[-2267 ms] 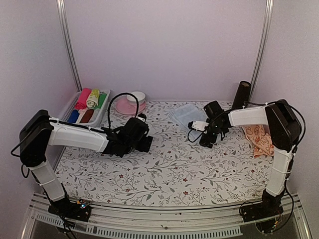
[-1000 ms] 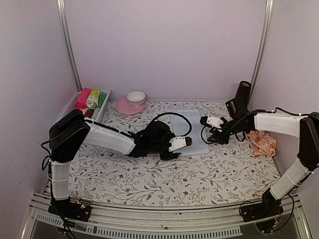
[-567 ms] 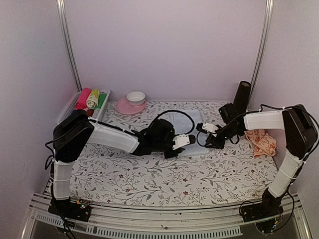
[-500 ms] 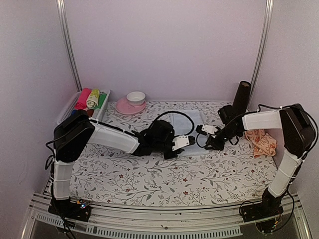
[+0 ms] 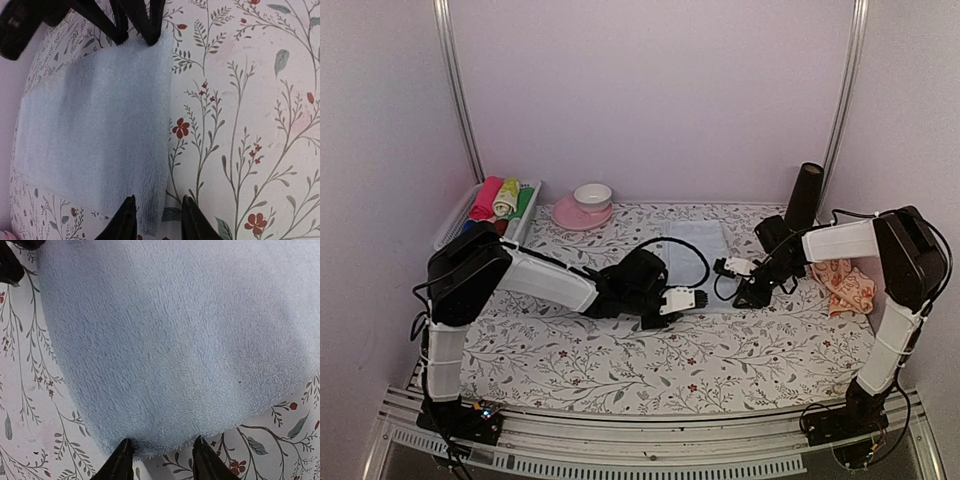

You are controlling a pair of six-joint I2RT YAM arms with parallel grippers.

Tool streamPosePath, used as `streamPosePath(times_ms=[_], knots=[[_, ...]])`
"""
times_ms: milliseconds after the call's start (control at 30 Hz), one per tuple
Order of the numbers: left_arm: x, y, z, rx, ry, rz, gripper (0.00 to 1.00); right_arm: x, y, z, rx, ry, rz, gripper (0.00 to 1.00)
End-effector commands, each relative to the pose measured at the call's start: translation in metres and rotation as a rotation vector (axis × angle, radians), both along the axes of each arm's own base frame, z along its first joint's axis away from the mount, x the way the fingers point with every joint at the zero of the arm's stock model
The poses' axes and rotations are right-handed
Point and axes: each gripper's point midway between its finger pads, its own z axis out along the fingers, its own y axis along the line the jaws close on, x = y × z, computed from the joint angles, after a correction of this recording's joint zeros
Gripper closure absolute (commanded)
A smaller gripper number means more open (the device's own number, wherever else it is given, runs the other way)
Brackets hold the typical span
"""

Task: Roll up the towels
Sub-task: Smooth out the towel at the center of the board, then roll the towel at the center of the board.

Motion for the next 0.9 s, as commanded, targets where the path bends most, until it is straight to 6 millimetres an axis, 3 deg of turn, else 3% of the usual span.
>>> streamPosePath(times_ms=[0, 233, 467, 700, 867], knots=[[-0.019, 0.001, -0.009, 0.051, -0.004, -0.078, 0.69, -0.001, 0.007, 0.026, 0.043, -0.032, 0.021, 0.54], [0.0, 0.005, -0.025, 0.109, -0.069, -0.011, 0.65, -0.005, 0.006, 0.043, 0.068, -0.076, 0.05, 0.43], [0.004, 0.004, -0.031, 0.126, -0.079, 0.001, 0.66, -0.015, 0.002, 0.058, 0.099, -0.122, 0.107, 0.33], [0.003, 0.002, -0.031, 0.116, -0.022, -0.011, 1.0, -0.029, 0.002, 0.072, 0.129, -0.272, 0.224, 0.3], [-0.001, 0.003, -0.022, 0.078, 0.046, -0.005, 1.0, -0.045, 0.004, 0.078, 0.164, -0.403, 0.328, 0.28]])
